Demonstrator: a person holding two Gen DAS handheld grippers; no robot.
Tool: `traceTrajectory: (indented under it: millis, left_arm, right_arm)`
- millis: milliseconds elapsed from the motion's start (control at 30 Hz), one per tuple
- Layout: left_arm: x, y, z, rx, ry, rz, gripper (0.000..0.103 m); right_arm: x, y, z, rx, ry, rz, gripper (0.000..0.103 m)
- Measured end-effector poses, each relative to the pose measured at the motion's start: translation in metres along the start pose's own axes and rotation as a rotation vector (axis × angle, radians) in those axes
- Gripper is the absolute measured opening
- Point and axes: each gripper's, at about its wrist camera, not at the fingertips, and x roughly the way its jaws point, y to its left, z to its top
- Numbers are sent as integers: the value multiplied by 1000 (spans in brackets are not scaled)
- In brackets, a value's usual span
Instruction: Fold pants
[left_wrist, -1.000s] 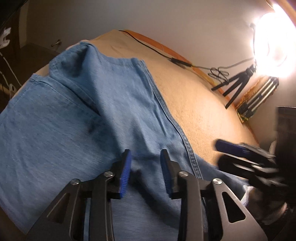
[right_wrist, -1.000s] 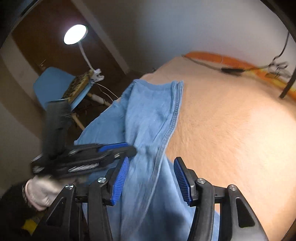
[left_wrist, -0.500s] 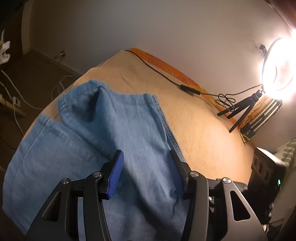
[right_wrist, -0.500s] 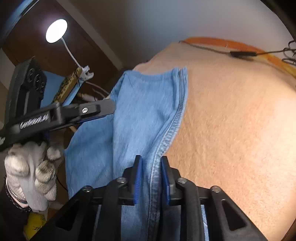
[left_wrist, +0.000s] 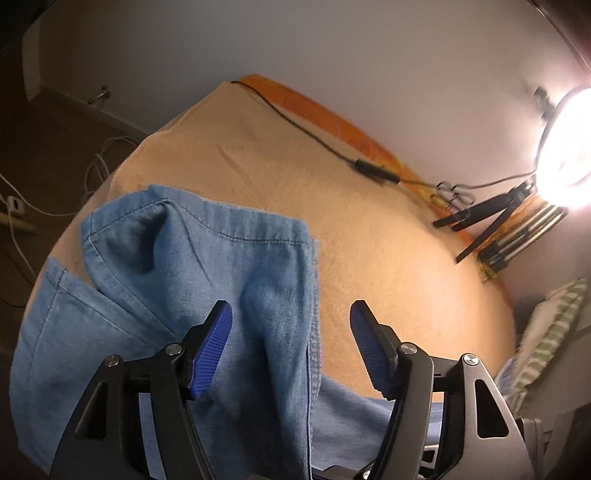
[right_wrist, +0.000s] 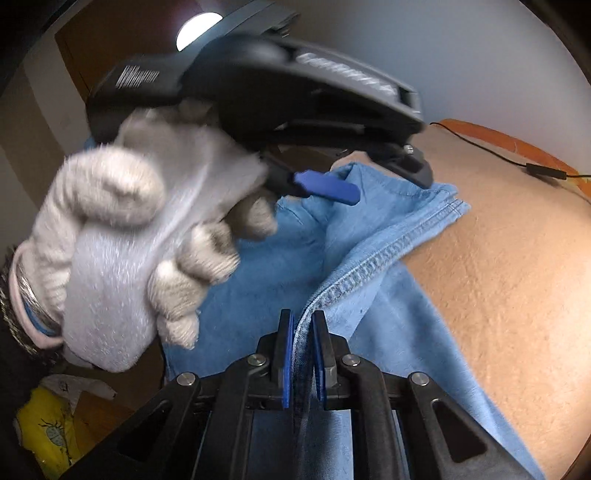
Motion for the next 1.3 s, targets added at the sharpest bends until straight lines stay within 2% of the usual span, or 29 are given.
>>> traceTrajectory:
  millis: [333, 433, 500, 633, 733, 1067, 1200, 1300]
  left_arm:
    - [31, -27, -14, 152, 106, 78, 66]
    - [38, -26, -14, 167, 114, 105, 66]
    - [39, -22, -12, 141, 95, 104, 60]
    - [35, -10, -10, 95, 42, 96, 26]
    - [26, 0, -11, 66, -3, 72, 11]
    - [-32, 40, -20, -53, -159, -2, 9]
    - [-61, 57, -46, -55, -208, 10, 9]
    - [-75, 79, -71, -119, -214, -13, 9]
  right_arm:
    - [-3, -3, -14, 38, -47, -30, 8]
    - [-15, -1, -27, 45, -60, -28, 8]
    - [-19, 2, -30, 50, -69, -30, 8]
    - [-22, 4, -38, 51, -63, -33, 8]
    - [-24, 7, -39, 41, -53, -44, 8]
    - [-36, 42, -33, -48, -39, -31, 8]
    - [-39, 65, -38, -95, -16, 8, 8]
    - [-40, 79, -39, -138, 12, 40, 8]
